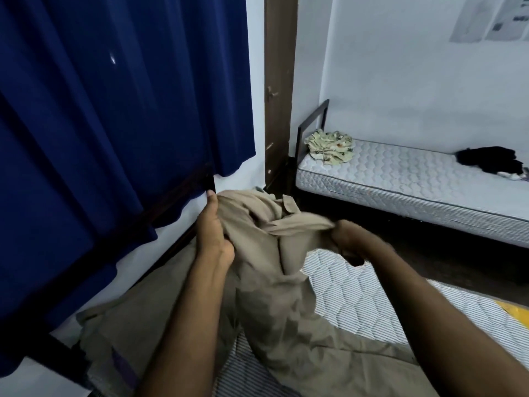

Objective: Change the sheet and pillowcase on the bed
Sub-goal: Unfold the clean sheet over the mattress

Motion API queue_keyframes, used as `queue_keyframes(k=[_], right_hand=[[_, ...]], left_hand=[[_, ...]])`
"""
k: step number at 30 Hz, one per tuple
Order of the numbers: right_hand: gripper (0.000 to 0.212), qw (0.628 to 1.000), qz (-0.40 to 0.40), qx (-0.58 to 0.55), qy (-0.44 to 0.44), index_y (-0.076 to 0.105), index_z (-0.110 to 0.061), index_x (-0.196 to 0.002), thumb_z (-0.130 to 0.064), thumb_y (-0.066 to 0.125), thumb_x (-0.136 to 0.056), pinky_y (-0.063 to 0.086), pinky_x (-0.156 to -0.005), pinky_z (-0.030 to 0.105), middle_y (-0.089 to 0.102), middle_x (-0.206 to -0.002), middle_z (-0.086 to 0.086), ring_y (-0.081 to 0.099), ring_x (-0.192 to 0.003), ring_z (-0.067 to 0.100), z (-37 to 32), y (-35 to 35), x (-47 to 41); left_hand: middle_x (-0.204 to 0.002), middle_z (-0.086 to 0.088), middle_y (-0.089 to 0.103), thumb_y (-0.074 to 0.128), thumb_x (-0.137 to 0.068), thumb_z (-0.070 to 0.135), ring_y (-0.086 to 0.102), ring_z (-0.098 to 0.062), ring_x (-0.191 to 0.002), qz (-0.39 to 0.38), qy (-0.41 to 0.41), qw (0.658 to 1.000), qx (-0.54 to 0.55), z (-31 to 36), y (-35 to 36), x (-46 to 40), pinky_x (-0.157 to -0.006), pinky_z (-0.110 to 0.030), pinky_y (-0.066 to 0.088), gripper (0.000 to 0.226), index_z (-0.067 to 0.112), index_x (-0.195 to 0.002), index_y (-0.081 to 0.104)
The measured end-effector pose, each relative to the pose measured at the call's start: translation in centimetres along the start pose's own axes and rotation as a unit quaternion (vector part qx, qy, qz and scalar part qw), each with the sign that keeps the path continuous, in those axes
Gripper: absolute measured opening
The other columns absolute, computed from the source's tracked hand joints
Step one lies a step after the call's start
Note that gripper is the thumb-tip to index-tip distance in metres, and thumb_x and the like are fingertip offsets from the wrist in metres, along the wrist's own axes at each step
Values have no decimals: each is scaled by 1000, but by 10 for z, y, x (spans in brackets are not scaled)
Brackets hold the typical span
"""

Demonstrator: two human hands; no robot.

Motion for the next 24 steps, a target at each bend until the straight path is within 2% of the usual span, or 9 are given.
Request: queue_keyframes(k=[2,4,6,8,11,14,16,20,24], right_hand=[[40,921,47,-385,34,60,-2,-66,-16,45,-101,39,-37,17,58,-46,9,53,-35,16,6,-29,0],[29,783,123,-609,11,58,-8,-72,-16,51,-99,36,-35,15,57,-48,2,49,-34,10,4,-68,6],[18,719,202,-661,-67,63,-11,-86,-15,50,-99,45,-46,19,64,-66,-1,57,-50,9,-17,-108,19],[25,714,264,-633,-141,66,-11,-114,-24,48,-103,55,-76,24,70,-96,-2,67,-81,6,-38,-132,34],[49,787,365,-451,-211,37,-23,-154,-40,36,-108,26,-115,13,43,-150,-13,38,-132,-8,-60,-156,67],[52,802,435,-330,-243,20,-32,-159,-40,31,-109,23,-110,13,34,-159,-9,29,-138,-4,-69,-167,96],[52,776,494,-264,-289,25,-31,-158,-32,38,-108,30,-115,29,39,-158,-1,34,-143,7,-72,-173,117],[40,773,547,-116,-298,50,-10,-142,-23,48,-104,41,-103,36,61,-135,13,51,-126,26,-64,-163,115],[34,813,530,-96,-220,61,-16,-107,-43,40,-104,45,-81,43,66,-100,15,57,-100,36,-35,-142,100]], left_hand=[[-111,-11,75,66,-84,57,71,-27,-104,-35,-43,998,42,-3,3,2,-93,-47,55,51,16,-112,70],[-104,-7,76,74,-79,45,72,-22,-97,-43,-2,999,-9,-2,1,5,-95,-47,54,36,18,-103,71],[-86,-2,76,84,-77,24,70,-12,-79,-63,85,982,-155,1,6,5,-86,-38,55,21,17,-90,69],[-88,-4,72,95,-62,29,66,-13,-82,-147,182,875,-423,-7,23,-1,-78,-32,52,48,19,-96,62],[-114,5,61,92,-62,46,57,-17,-105,-244,170,622,-724,-58,27,-8,-87,-27,42,83,26,-131,50],[-138,-10,56,63,-88,54,53,-31,-126,-116,152,535,-823,-70,-3,-29,-103,-36,43,68,17,-143,48],[-138,-14,56,46,-91,60,54,-34,-126,-34,140,581,-801,-62,-20,-36,-102,-40,47,73,13,-146,43],[-134,-20,60,51,-100,26,63,-35,-113,-36,-80,929,-359,-71,-12,-42,-92,-40,53,43,2,-136,54],[-125,-20,66,43,-103,18,63,-31,-116,-134,-117,984,25,-58,59,-6,-108,-45,45,34,3,-126,63]])
Point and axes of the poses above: each hand's wrist, its own x-axis away from the middle knuckle, its own y-axis out of the palm, z = x × y, the point moved 9 cm from there along -x, towards the middle knuckle
